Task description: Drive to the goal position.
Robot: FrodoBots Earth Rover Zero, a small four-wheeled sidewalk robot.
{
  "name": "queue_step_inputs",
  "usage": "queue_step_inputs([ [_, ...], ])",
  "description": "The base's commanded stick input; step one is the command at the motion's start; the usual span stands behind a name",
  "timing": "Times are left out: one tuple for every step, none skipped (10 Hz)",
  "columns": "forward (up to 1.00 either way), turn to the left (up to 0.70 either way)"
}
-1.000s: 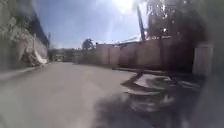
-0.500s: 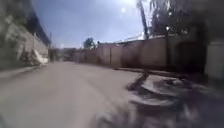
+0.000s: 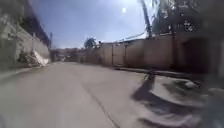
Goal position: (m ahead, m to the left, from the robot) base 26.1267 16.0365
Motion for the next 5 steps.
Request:
queue_step_inputs([
  [1.0, 0.0],
  [1.0, 0.0],
  [1.0, 0.0],
  [1.0, 0.0],
  [1.0, 0.0],
])
